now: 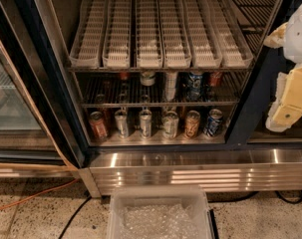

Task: Pick coke can from middle shelf of fridge

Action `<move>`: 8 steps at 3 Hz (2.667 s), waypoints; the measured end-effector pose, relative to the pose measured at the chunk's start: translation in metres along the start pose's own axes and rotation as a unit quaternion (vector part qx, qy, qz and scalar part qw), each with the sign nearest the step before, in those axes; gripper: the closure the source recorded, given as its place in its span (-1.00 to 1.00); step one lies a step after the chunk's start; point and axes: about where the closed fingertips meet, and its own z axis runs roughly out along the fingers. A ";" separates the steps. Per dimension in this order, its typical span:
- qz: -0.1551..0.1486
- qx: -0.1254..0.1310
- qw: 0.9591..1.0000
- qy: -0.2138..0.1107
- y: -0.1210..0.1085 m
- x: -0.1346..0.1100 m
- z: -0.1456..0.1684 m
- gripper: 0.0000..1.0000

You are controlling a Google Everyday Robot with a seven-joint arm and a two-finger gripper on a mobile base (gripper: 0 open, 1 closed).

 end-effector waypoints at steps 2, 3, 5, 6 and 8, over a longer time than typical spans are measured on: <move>0.016 -0.015 1.000 -0.016 0.020 -0.002 0.026 -1.00; 0.026 -0.043 0.998 -0.034 0.055 -0.008 0.080 -1.00; -0.008 -0.088 0.993 -0.077 0.099 -0.062 0.197 -1.00; -0.007 -0.088 0.993 -0.077 0.099 -0.062 0.197 -1.00; 0.034 -0.072 0.989 -0.125 0.114 -0.078 0.240 -1.00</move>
Offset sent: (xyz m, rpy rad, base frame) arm -0.0368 0.0298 -0.1010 0.1387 0.1167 -0.0522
